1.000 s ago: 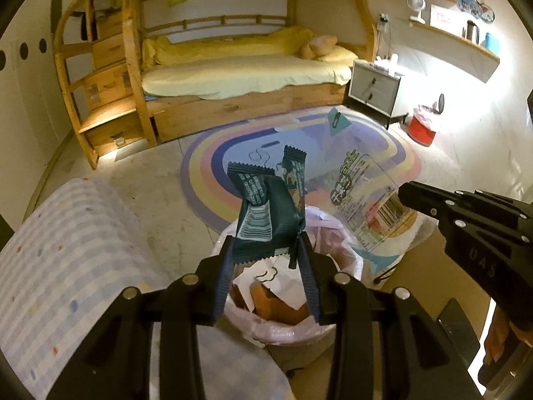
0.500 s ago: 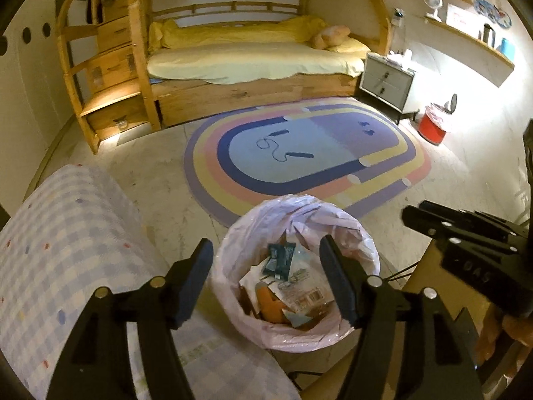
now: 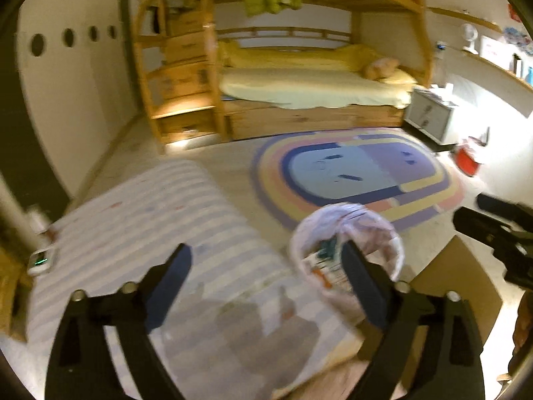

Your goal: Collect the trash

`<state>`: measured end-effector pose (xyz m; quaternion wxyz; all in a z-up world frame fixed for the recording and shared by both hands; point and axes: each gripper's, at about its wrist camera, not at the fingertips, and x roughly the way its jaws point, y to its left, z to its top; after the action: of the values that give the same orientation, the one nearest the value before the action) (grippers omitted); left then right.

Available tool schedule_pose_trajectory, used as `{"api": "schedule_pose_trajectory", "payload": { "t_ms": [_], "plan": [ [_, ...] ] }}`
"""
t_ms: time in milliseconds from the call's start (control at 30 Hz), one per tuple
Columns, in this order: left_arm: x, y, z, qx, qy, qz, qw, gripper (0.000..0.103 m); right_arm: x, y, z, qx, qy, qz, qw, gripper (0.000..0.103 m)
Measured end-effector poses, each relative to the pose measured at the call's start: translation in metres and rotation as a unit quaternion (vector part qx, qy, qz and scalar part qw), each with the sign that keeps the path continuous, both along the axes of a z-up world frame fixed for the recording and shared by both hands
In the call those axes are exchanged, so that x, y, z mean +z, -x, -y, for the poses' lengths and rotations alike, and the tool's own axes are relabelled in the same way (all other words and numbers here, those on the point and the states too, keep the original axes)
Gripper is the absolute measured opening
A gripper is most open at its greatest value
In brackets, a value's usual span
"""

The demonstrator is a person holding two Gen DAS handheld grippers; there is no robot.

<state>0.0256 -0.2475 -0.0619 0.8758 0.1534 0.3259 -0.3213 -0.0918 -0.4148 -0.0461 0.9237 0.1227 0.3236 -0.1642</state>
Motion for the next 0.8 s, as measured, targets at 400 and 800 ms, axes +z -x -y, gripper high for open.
{"api": "schedule_pose_trajectory", "payload": {
  "t_ms": [400, 800],
  "plan": [
    [0.051, 0.047, -0.154, 0.166, -0.027, 0.019, 0.9856, 0.097, 0.055, 0.006, -0.129, 0.167, 0.039, 0.01, 0.985, 0.094],
    [0.074, 0.104, -0.244, 0.268, -0.033, 0.009, 0.9628, 0.097, 0.087, 0.044, -0.196, 0.229, 0.072, 0.019, 0.971, 0.095]
  ]
}}
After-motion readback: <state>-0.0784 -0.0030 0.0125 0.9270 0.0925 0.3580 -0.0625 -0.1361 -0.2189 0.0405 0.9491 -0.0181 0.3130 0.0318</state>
